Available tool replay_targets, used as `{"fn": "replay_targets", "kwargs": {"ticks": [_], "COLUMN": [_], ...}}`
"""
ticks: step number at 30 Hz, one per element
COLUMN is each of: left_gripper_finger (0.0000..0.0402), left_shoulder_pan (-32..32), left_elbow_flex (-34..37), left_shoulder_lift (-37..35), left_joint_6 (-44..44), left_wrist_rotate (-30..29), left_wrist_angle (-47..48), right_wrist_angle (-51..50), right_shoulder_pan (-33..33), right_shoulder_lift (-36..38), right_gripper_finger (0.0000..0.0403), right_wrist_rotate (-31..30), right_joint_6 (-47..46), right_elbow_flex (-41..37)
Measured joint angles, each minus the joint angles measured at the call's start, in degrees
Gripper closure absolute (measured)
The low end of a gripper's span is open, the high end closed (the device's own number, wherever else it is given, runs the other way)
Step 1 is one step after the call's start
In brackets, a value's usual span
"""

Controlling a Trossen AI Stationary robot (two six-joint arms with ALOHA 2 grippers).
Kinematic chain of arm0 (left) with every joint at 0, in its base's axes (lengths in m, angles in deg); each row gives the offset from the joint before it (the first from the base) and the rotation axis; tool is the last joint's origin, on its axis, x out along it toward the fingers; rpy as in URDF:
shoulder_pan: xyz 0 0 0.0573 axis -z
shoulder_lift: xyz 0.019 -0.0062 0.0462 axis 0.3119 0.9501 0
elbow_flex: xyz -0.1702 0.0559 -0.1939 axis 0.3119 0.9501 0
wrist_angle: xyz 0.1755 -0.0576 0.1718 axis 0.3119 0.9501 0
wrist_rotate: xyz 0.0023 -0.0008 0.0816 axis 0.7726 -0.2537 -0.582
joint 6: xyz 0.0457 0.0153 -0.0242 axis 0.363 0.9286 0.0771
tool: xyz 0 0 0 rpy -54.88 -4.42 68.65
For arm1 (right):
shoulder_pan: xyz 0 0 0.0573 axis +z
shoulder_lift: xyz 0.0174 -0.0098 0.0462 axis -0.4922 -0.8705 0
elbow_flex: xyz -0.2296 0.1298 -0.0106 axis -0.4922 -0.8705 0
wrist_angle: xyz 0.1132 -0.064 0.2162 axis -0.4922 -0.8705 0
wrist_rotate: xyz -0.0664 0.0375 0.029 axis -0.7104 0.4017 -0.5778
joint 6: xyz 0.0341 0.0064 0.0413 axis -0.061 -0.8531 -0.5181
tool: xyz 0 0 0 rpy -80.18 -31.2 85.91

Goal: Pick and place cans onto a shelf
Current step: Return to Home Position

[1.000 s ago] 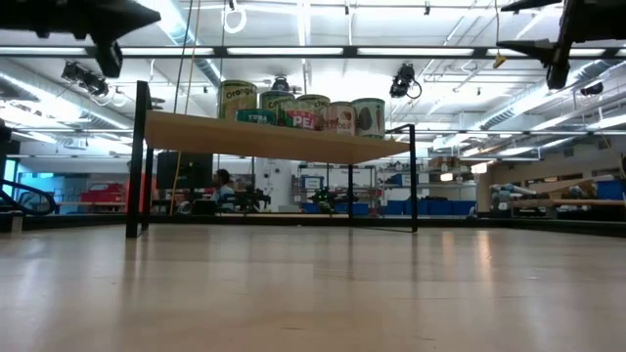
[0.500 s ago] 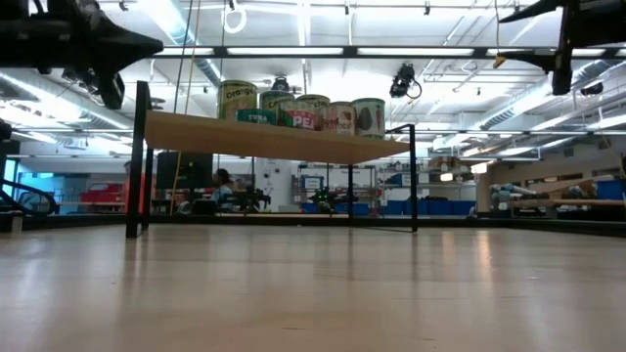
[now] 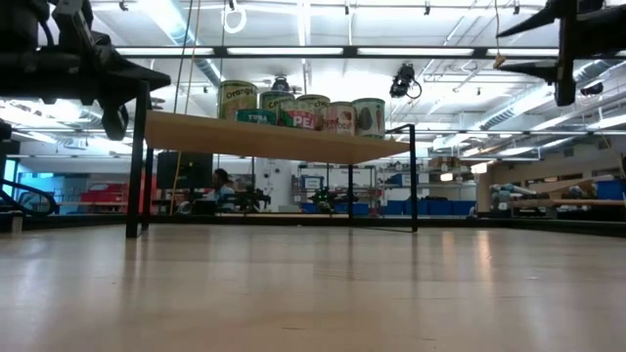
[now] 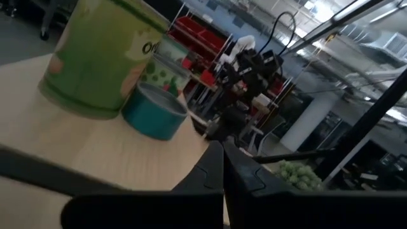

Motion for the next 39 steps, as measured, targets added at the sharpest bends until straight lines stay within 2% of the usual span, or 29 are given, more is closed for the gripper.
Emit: {"fn": "replay_targets", "kwargs": {"ticks": [6,13,21,25,27,30,32,36,39], "left_gripper_finger": [0.0401,0.0401,0.04,0.0392,0.0389,0.0386,0.0386,0.0385,0.0384], "left_shoulder_pan": [0.0,-1.3,-2.7,-2.9,-3.0,-2.9,-2.9,-2.8,-2.8], "left_elbow_flex": [-0.1,-0.1,0.0,0.0,0.0,0.2,0.2,0.2,0.2], "left_shoulder_lift": [0.0,1.4,2.3,2.2,2.2,2.3,2.6,2.4,2.4], "left_joint_6": [0.0,-2.7,-0.6,6.8,16.3,31.4,37.9,42.5,42.1], "left_wrist_rotate": [0.1,-0.4,-1.9,0.1,2.9,4.4,4.6,4.6,4.6], "left_wrist_angle": [2.8,3.4,2.8,3.0,3.3,1.3,-1.4,-9.0,-10.9], "right_wrist_angle": [2.6,19.9,18.9,18.9,18.8,19.2,19.5,19.4,19.4], "right_shoulder_pan": [0.0,0.0,-0.2,-0.2,-0.2,-0.8,-1.2,-1.9,-1.9], "right_shoulder_lift": [0.0,0.0,0.0,0.0,-0.2,-1.0,-1.7,-3.1,-4.0], "right_gripper_finger": [0.0173,0.0175,0.0211,0.0234,0.0243,0.0251,0.0252,0.0252,0.0252], "right_wrist_rotate": [0.1,6.0,8.6,9.0,8.7,3.6,-0.1,-1.9,-1.5], "right_joint_6": [-2.6,-7.1,-0.6,2.4,4.9,8.0,8.1,14.5,26.9], "right_elbow_flex": [-6.8,-20.1,-20.0,-20.0,-20.0,-20.0,-20.0,-20.0,-20.0]}}
